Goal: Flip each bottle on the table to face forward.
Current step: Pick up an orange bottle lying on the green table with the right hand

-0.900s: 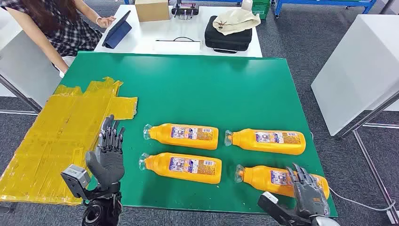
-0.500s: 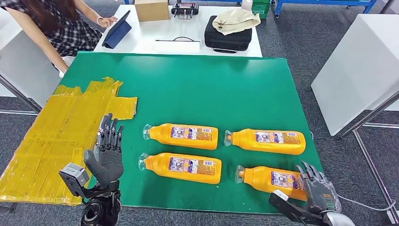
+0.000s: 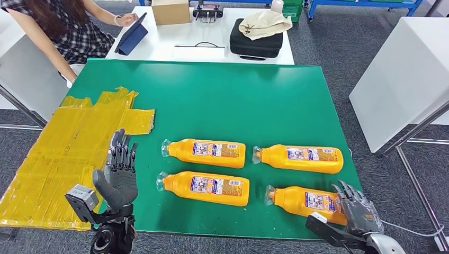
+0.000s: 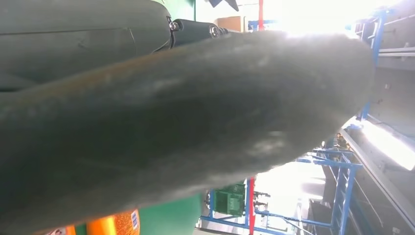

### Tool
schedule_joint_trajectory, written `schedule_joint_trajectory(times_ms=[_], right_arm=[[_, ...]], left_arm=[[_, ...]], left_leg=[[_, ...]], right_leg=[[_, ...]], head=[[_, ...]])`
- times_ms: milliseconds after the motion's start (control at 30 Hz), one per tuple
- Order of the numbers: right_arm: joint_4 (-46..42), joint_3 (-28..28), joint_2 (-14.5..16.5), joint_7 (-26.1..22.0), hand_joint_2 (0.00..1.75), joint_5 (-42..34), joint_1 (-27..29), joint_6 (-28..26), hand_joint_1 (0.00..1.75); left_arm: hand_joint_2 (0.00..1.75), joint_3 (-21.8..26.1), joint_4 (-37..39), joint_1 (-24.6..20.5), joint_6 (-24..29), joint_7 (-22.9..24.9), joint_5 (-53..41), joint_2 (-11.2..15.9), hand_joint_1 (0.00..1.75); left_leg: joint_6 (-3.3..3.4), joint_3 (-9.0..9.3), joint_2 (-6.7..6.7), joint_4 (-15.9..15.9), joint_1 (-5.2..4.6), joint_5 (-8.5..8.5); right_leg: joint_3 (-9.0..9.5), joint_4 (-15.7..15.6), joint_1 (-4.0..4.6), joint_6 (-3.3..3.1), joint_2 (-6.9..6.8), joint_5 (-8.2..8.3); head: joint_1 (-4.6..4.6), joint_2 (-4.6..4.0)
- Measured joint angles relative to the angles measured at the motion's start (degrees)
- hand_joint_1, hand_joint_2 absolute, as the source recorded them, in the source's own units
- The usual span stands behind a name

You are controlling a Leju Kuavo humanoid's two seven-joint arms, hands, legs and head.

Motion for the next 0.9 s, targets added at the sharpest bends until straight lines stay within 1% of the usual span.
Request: schedule_joint_trajectory(times_ms=[133,233,367,467,600,667,733,767,833,900], right_arm=[[3.6,2.7,-0.6,-0.7,1.75,-2.2,-2.5,1.7,1.75],[6.2,4.8,-0.9,-0.8,1.75,-3.5,-5.1,2.5,1.75],[8.3,6.4,-1.1,-0.8,1.75,-4.8,-7.3,3.0,1.75],[7.6,6.4,-1.0,-2.3,1.75,-6.7,-6.9,1.5,1.75],[3.0,5.9,-0.4,-4.2,1.75,-8.5,-4.2,1.1,1.75],[0.9,5.4,0.1,-5.8,1.75,-9.7,-2.9,0.4,1.75],[-2.6,4.2,0.8,-9.7,1.75,-13.5,-0.7,-0.5,1.75],[-4.9,3.3,1.2,-12.2,1.75,-16.5,0.6,-0.6,1.75],[-11.0,0.5,1.7,-17.1,1.75,-25.0,3.1,0.4,1.75],[-18.4,-4.4,2.6,-21.4,1.75,-33.8,5.6,2.4,1.75]], left_arm=[[0.00,0.1,-0.1,0.0,1.0,0.2,0.4,-0.1,0.00],[0.00,0.3,-0.8,0.2,1.7,0.5,0.6,-0.1,0.00],[0.00,0.4,-1.8,0.4,2.1,0.8,0.7,-0.1,0.00],[0.00,0.7,-2.5,0.9,1.9,0.8,0.9,-0.1,0.00],[0.00,1.6,-3.5,2.1,1.1,0.7,1.2,-0.2,0.00],[0.87,2.0,-3.9,2.5,0.6,0.6,1.2,-0.3,0.00],[1.75,2.6,-4.3,2.8,-0.3,0.3,1.5,-0.5,0.00],[1.75,3.0,-4.5,3.1,-0.9,0.2,1.7,-0.6,0.00],[1.75,4.0,-4.7,3.5,-2.4,-0.1,2.4,-0.8,0.00],[1.75,5.0,-4.7,4.0,-4.0,-0.4,3.0,-1.1,0.00]], left_leg=[[0.01,0.34,0.12,0.0,0.03,-0.08],[0.03,0.72,0.42,0.0,0.07,-0.42],[0.02,1.26,0.69,0.0,0.07,-0.78],[0.11,1.26,0.65,0.0,0.06,-0.64],[0.16,1.05,0.61,0.0,0.05,-0.28],[0.16,0.94,0.52,0.0,0.06,-0.28],[0.15,0.72,0.34,0.0,0.05,-0.27],[0.14,0.56,0.25,0.0,0.04,-0.25],[0.10,0.29,0.18,0.0,0.03,-0.20],[0.08,0.17,0.11,0.0,0.02,-0.16]], right_leg=[[0.20,0.0,0.04,0.00,0.10,0.00],[0.26,-0.1,0.09,0.00,0.46,-0.04],[0.48,-0.1,0.11,0.14,0.81,-0.28],[0.75,-0.1,0.09,0.17,0.80,-0.14],[0.88,-0.1,0.07,0.09,0.74,0.05],[0.80,-0.1,0.08,0.07,0.68,0.04],[0.64,0.0,0.07,0.10,0.50,0.01],[0.51,0.0,0.06,0.11,0.41,-0.01],[0.25,0.0,0.03,0.12,0.31,-0.01],[0.14,0.0,0.02,0.17,0.22,-0.04]], head=[[0.00,0.00],[0.02,0.00],[0.03,0.00],[0.03,0.00],[-0.02,0.00],[-0.02,0.00],[-0.01,-0.01],[-0.03,-0.01],[-0.04,-0.01],[-0.02,0.00]])
